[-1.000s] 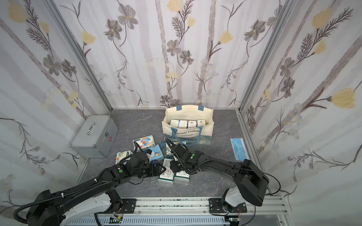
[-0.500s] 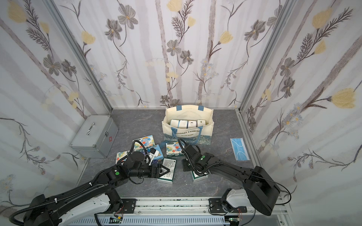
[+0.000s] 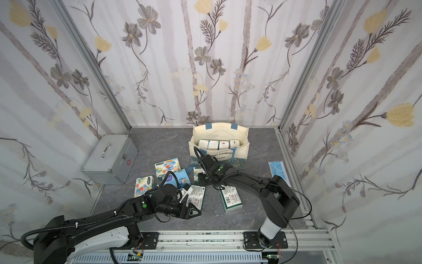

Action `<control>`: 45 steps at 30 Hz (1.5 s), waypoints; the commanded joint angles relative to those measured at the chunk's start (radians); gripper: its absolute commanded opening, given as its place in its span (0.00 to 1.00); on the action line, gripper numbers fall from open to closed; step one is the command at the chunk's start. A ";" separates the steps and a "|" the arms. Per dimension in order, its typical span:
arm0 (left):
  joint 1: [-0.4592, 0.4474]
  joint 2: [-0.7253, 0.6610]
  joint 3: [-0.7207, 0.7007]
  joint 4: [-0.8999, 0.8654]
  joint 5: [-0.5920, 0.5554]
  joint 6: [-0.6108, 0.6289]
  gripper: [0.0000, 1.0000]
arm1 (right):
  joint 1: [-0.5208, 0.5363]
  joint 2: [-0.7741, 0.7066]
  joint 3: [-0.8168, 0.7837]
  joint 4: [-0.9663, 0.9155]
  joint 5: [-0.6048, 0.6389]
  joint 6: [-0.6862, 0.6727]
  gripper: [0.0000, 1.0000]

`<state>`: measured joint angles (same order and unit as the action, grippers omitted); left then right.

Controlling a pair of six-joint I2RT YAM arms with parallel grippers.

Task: Put tissues into the canvas bag
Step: Move the pack of facial tissues to the center of the board, then adjust the pack of facial tissues at the center of the board, then pick up the pack of facial tissues from the center of the board.

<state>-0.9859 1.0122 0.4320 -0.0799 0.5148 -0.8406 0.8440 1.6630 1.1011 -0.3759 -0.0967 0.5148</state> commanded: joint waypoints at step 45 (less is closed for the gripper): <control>0.430 0.124 0.060 -0.179 -0.079 0.201 0.39 | 0.046 -0.301 -0.379 0.235 -0.197 0.186 0.68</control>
<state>-0.5545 1.1252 0.4984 -0.2878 0.4309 -0.6357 0.8944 1.3552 0.7231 -0.2035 -0.2470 0.6758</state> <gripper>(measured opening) 0.508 0.683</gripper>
